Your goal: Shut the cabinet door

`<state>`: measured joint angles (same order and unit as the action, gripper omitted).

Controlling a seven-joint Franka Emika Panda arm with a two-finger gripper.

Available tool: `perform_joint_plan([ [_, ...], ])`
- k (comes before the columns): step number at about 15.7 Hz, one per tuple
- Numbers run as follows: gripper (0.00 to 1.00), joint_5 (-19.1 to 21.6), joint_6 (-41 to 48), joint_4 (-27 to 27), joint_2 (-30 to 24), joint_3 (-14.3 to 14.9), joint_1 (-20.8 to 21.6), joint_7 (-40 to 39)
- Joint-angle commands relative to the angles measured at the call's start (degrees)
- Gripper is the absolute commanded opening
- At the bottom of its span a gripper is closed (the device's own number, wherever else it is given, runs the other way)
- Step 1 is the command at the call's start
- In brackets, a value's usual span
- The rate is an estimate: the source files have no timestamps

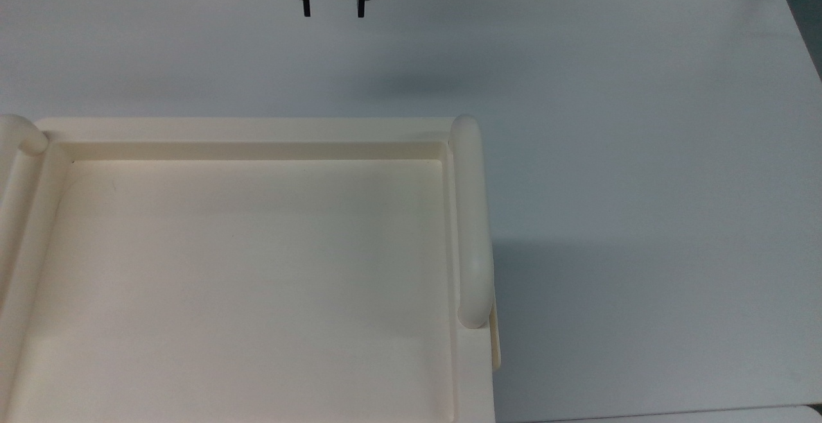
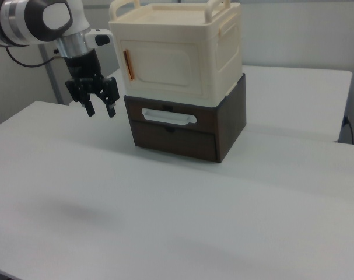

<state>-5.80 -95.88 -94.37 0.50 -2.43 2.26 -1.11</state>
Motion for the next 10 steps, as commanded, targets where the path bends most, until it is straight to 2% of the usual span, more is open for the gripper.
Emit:
perform_joint_plan([
  [1,1.00,0.26,0.25,-0.47,-0.58,0.67,-1.02,-0.65],
  [10,1.00,0.26,0.60,-0.11,-0.93,0.76,-1.29,-0.56],
])
